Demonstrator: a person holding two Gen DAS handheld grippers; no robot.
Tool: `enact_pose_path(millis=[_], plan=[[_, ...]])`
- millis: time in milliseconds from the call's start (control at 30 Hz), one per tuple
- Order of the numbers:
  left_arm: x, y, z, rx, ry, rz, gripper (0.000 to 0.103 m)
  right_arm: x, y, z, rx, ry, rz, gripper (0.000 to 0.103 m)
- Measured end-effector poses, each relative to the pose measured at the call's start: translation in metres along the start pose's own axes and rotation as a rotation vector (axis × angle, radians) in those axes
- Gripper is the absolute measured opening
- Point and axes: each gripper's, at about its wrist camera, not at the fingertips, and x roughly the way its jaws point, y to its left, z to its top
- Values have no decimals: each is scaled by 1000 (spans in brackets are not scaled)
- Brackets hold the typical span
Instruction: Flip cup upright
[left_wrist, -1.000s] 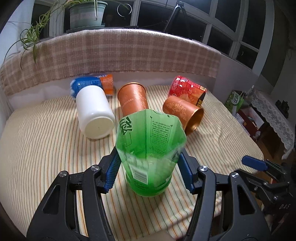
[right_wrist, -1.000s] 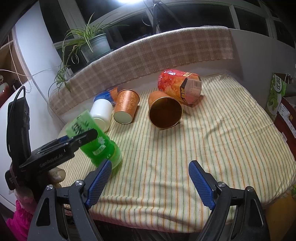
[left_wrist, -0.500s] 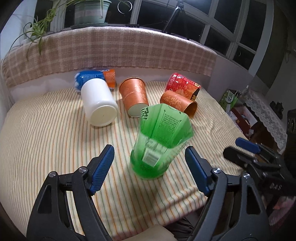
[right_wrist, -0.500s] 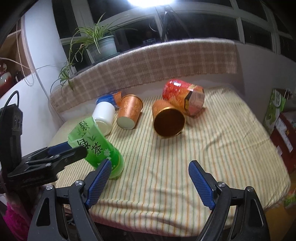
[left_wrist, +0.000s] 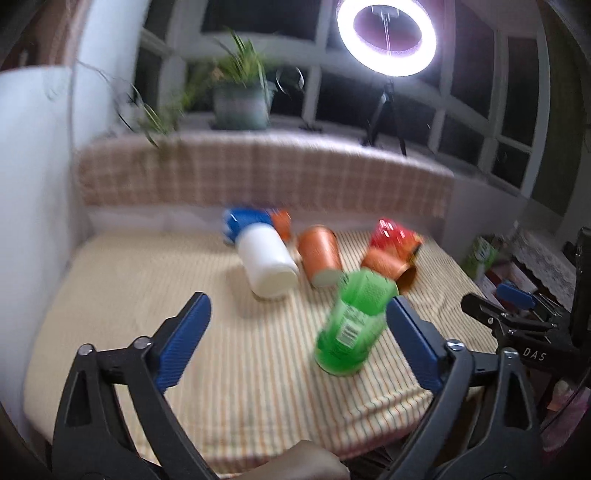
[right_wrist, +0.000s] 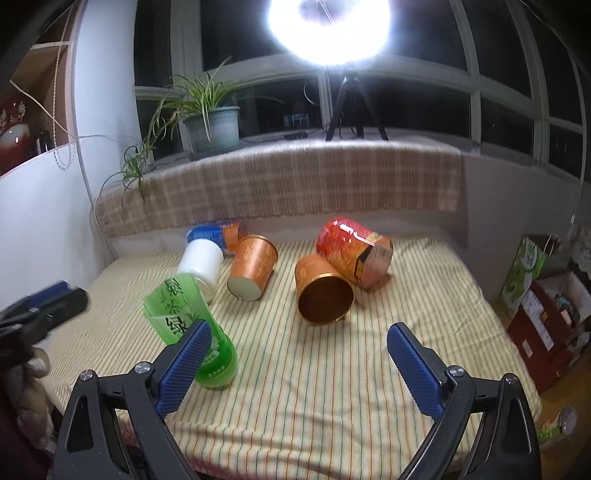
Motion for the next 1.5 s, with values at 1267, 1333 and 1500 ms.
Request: enact_pose_path(millis=[1267,1333,1500], plan=[[-42,9,5,6,-145,156,103,-22,22,18,-39,-143,-89,103],[-43,9,5,9,-145,157,103,-22,21,18,-40,-142,-89,103],[-43,7,5,6,-145,158,103,-22,21,18,-39,-143,-89,103]])
